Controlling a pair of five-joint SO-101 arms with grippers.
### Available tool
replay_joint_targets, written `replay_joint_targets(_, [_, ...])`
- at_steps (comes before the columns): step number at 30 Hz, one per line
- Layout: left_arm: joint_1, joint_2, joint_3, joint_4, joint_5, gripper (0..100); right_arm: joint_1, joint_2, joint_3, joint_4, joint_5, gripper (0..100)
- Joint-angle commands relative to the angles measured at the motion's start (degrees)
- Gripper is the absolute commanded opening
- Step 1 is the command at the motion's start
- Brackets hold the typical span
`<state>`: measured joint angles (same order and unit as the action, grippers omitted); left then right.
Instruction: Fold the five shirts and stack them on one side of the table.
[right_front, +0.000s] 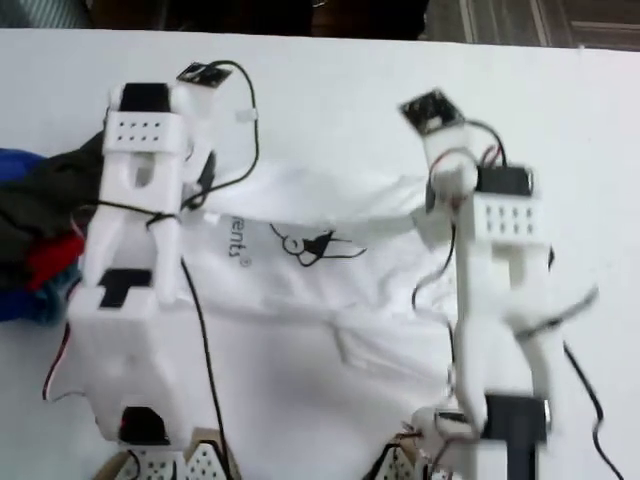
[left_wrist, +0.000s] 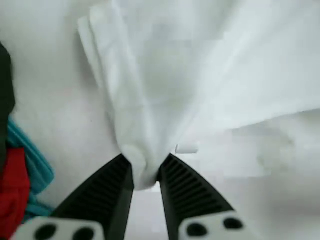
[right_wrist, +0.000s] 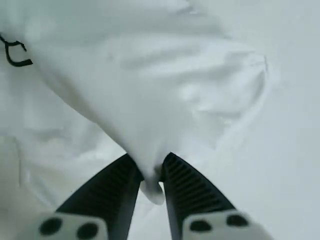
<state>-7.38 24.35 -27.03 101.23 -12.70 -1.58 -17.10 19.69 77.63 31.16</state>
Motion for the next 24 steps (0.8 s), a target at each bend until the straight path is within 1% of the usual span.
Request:
replay_joint_targets(1, [-3.1, -10.2, 10.8, -1.4, -1.1, 3, 0.2, -14.7, 11.7, -2.0, 0.2, 2.0])
replay_joint_targets(3, [-3.9, -13.8, 17.2, -3.2, -2.9, 3, 1.4, -20.7, 16.9, -1.9, 0.6, 1.9])
replay_joint_targets(6, [-4.0, -18.8, 25.5, -5.9, -3.8, 3, 3.1, -27.5, 22.4, -1.8, 4.9, 1.9])
replay_joint_targets(9, [-4.0, -22.7, 33.0, -9.1, -5.2, 3, 5.9, -31.6, 25.8, -1.8, 7.4, 1.9])
replay_joint_targets(14, [-3.9, -25.2, 43.3, -15.2, -6.6, 3, 9.6, -32.0, 29.9, -1.9, 10.3, 1.9])
replay_joint_targets(20, [-3.8, -25.2, 51.2, -23.1, -6.5, 3, 9.9, -32.1, 36.7, -4.4, 12.2, 1.9])
replay_joint_targets(24, [-3.8, -25.2, 53.4, -24.5, -6.5, 3, 9.7, -32.4, 41.5, -6.5, 12.2, 1.9])
